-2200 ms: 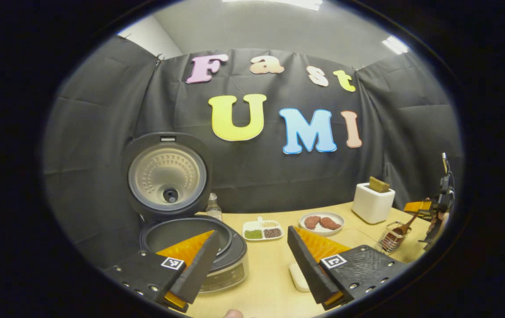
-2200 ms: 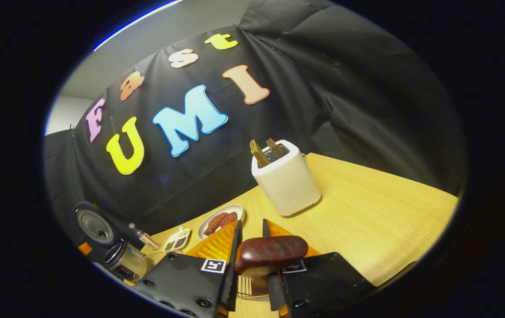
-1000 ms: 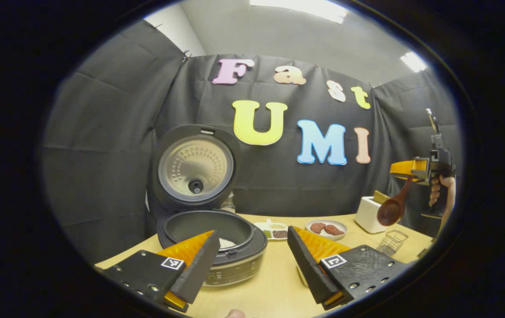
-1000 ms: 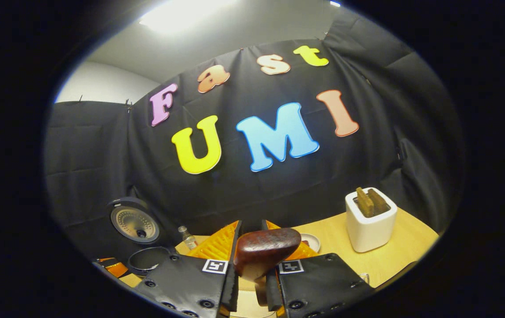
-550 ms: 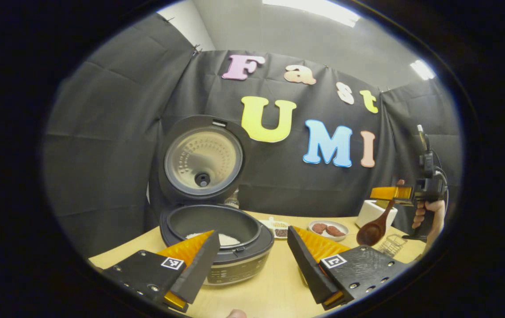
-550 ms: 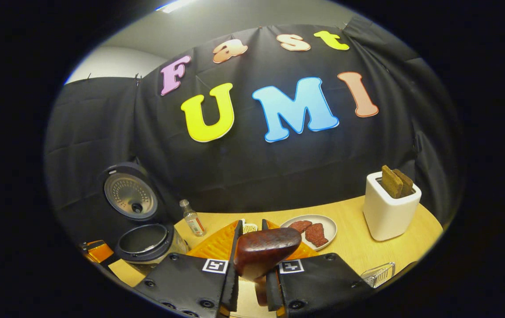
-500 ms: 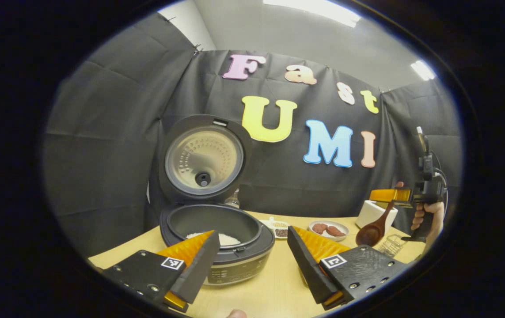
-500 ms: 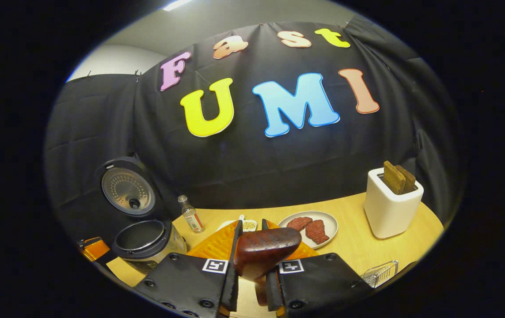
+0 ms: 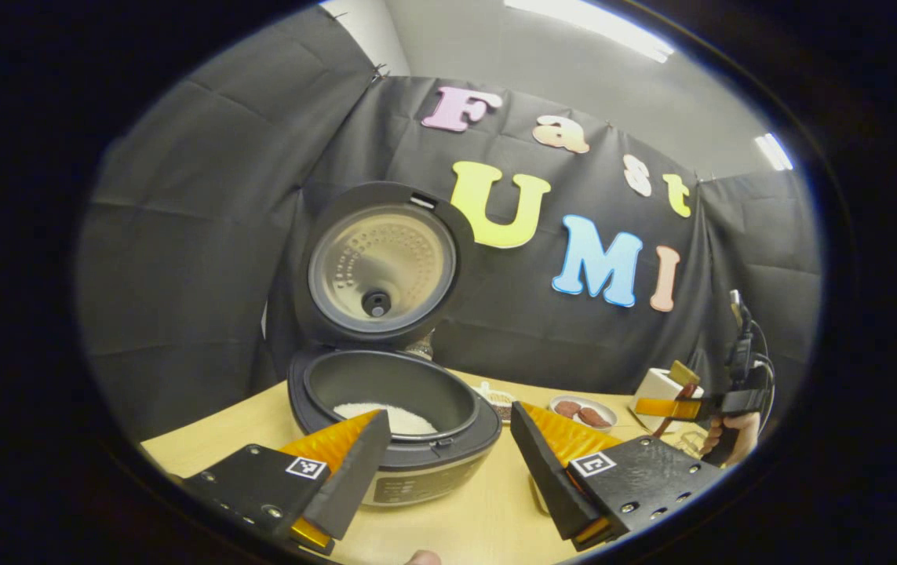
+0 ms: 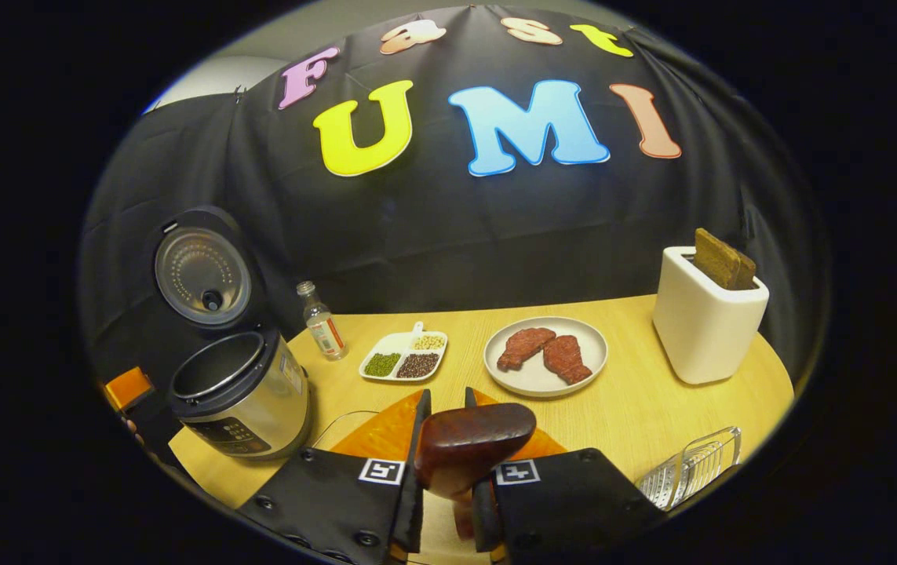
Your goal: Close the left gripper, press the button to open the rice cooker; take a wooden spoon from the chopstick holder with the right hand, scoop a spoonful of rice and pour it into the rice cooker, then put the wooden spoon back into the chopstick holder.
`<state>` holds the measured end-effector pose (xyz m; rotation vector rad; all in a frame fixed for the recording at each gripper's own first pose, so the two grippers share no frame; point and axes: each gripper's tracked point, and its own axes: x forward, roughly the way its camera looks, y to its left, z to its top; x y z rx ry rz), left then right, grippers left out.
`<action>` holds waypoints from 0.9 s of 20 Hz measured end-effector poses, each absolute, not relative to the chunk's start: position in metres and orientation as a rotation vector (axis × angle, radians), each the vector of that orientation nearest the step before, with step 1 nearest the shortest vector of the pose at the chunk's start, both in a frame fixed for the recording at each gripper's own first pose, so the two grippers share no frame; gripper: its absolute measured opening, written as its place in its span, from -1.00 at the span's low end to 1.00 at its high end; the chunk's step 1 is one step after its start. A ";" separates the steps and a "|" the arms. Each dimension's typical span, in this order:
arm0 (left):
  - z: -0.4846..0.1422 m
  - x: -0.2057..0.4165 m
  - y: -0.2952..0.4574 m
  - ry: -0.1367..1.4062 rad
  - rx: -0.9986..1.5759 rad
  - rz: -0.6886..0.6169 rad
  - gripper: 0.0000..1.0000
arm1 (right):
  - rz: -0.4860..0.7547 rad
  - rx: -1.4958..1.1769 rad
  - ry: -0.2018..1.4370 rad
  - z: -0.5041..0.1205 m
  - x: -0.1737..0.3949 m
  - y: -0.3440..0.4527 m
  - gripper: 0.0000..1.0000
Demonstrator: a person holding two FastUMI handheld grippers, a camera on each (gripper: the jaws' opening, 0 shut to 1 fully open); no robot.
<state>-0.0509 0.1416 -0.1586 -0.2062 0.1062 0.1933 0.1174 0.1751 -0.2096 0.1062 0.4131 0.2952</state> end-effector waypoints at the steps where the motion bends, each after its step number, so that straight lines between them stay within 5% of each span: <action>1: -0.160 -0.050 0.142 0.110 -0.218 0.188 0.93 | 0.298 0.104 0.416 -0.212 0.116 0.178 -0.48; 18: -0.159 -0.084 0.175 0.081 -0.195 0.260 0.93 | 0.387 0.390 0.539 -0.225 0.101 0.244 -0.47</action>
